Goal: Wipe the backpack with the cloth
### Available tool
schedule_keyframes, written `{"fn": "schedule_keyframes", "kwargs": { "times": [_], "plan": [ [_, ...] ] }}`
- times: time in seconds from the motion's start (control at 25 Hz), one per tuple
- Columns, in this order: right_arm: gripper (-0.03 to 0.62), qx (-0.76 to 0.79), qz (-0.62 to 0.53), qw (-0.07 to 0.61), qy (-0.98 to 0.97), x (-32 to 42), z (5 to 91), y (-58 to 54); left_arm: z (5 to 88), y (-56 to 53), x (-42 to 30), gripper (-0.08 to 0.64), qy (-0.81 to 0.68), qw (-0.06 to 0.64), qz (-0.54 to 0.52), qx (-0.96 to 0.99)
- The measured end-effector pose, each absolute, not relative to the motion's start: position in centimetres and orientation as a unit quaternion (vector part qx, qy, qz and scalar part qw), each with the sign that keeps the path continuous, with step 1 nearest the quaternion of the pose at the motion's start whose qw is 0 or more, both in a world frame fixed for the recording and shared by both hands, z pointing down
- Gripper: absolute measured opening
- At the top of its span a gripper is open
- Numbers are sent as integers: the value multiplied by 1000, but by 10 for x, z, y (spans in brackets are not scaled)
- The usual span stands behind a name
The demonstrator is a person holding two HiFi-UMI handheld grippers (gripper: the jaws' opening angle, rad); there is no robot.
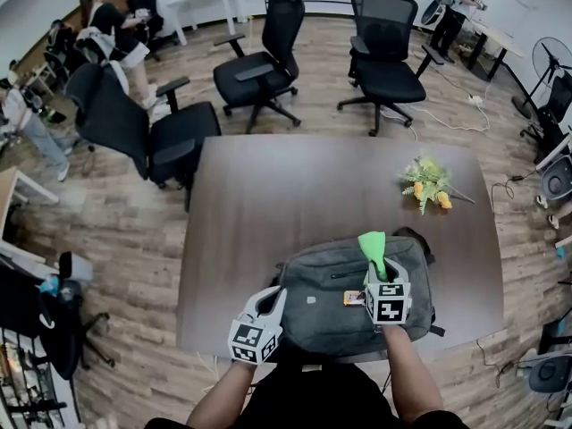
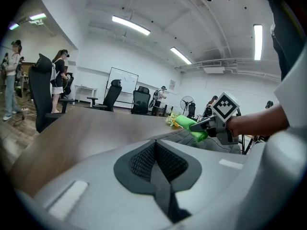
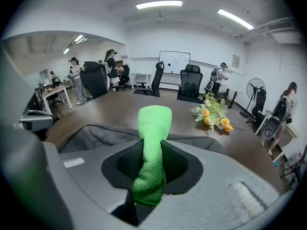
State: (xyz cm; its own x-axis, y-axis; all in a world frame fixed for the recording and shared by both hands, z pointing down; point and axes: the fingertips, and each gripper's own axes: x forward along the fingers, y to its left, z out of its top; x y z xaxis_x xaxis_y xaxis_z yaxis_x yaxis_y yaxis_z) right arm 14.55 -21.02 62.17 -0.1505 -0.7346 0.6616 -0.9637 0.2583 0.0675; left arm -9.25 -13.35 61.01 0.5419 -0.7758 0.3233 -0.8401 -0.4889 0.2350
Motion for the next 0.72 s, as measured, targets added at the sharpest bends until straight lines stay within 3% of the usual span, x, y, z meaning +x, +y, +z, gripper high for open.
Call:
{"fn": "schedule_keyframes", "kwargs": {
  "times": [0.4,0.72],
  "plan": [
    [97,467,230,287,-805,15,653,-165,630,-112,-135,20,-505,210,102,831],
    [99,414,246,279,-831,-44,668,-138,633,-98,-146,19,-515,215,104,823]
  ]
}}
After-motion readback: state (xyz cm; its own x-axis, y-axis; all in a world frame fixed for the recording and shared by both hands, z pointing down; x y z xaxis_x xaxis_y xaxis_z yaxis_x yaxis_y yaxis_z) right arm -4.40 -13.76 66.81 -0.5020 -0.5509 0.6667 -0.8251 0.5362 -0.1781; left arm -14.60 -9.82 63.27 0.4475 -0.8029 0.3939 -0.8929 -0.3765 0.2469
